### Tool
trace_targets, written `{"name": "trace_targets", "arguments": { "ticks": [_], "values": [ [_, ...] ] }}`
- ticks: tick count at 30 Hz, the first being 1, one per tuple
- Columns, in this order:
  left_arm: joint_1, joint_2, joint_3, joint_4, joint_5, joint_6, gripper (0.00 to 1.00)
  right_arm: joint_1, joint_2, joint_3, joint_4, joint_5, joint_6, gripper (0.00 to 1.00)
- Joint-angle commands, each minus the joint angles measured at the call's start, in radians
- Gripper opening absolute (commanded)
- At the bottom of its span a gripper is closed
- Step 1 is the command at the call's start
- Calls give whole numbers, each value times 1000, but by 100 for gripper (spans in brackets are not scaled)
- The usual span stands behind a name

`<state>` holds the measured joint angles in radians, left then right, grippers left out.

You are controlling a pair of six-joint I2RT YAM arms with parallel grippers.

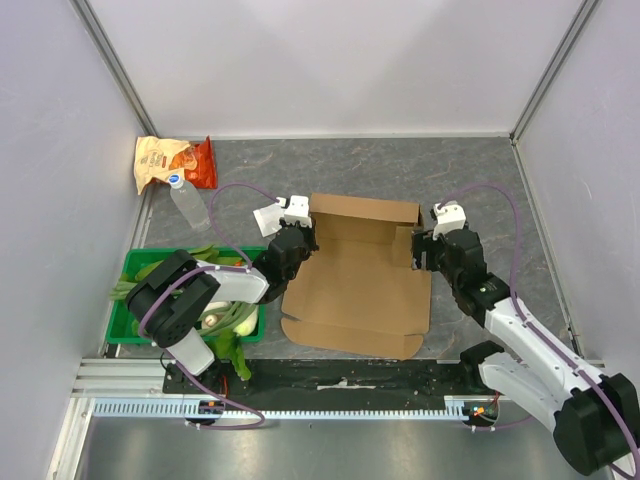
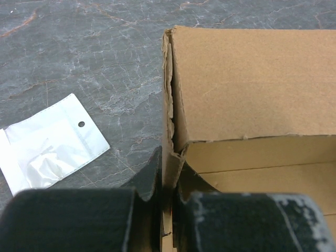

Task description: Fold the paper box

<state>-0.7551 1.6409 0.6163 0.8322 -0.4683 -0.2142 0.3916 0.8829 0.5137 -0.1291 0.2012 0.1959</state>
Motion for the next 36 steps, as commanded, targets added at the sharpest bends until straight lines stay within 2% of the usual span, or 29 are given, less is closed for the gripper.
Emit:
{"name": "trace_targets", "arguments": {
  "ticks": [1, 3, 11, 15, 21, 24, 31, 36],
  "values": [
    [-6, -21, 14, -5, -1, 22, 2, 24, -30, -90, 331, 35, -39, 83],
    [-6, -21, 14, -4, -1, 21, 2, 32, -41, -138, 478, 35, -42, 84],
    [-6, -21, 14, 5, -7, 21, 2, 49, 31, -276, 822, 4, -61, 82],
    [-7, -18, 14, 5, -7, 18, 2, 55, 128, -268, 897, 10, -58, 78],
    [-7, -29, 11, 5, -13, 21, 2, 67, 177, -308, 1023, 52, -58, 73],
    [-7, -32, 8, 11, -15, 21, 2, 66, 203, -302, 1057, 84, -70, 64],
    [-7, -33, 5, 15, -13, 16, 2, 69, 298, -264, 1111, 102, -81, 65],
    [-7, -32, 8, 18, -18, 16, 2, 76, 379, -248, 1172, 83, -79, 56]
  ]
}}
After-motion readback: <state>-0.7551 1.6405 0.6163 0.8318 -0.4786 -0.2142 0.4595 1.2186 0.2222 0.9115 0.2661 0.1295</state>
